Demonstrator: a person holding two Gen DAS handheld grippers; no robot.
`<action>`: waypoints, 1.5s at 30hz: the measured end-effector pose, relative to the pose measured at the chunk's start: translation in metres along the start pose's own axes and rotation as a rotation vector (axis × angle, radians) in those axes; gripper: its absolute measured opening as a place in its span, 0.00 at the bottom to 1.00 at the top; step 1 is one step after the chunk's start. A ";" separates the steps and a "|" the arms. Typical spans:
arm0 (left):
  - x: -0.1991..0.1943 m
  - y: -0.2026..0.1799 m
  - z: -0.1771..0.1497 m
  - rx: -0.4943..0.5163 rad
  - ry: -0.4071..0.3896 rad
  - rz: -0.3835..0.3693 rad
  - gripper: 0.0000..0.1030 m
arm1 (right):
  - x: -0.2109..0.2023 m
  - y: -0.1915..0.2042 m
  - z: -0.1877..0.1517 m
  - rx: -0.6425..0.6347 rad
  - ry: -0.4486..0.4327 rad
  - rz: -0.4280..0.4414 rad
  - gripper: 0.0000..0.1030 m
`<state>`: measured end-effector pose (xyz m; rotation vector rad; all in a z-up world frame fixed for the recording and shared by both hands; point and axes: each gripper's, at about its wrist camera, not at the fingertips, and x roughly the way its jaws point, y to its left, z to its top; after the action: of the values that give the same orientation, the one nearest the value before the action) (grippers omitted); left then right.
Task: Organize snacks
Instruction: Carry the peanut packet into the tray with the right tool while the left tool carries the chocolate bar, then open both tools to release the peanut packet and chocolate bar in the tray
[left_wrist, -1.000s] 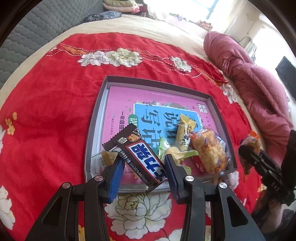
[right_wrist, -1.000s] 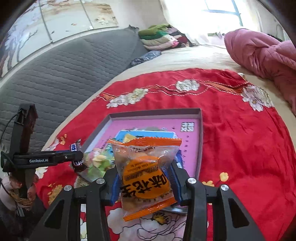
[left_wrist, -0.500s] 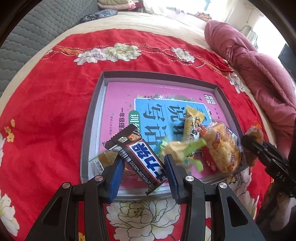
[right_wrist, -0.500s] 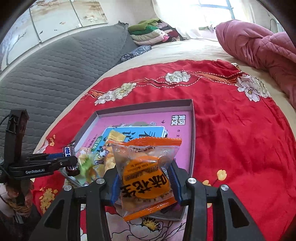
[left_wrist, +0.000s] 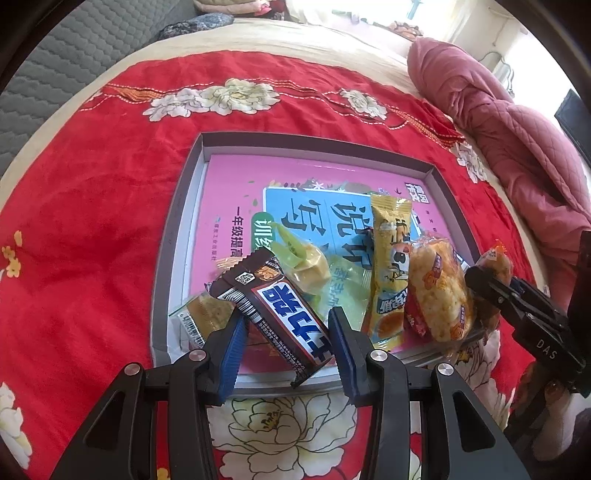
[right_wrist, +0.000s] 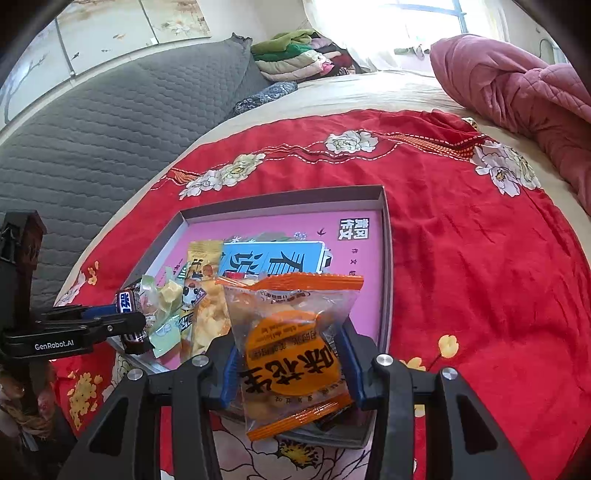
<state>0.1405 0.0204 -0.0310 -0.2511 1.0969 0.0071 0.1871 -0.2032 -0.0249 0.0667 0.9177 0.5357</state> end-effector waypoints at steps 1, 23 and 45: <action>0.000 0.000 0.000 -0.001 0.000 0.000 0.45 | 0.000 0.000 0.000 0.001 -0.001 0.000 0.45; -0.005 0.000 0.001 -0.006 -0.002 -0.013 0.44 | -0.008 0.001 0.003 -0.001 -0.040 -0.018 0.60; -0.015 0.000 0.002 -0.007 -0.010 0.005 0.49 | -0.026 0.001 0.010 -0.001 -0.121 -0.020 0.69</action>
<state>0.1350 0.0223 -0.0168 -0.2544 1.0876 0.0170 0.1816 -0.2125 0.0008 0.0884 0.7997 0.5084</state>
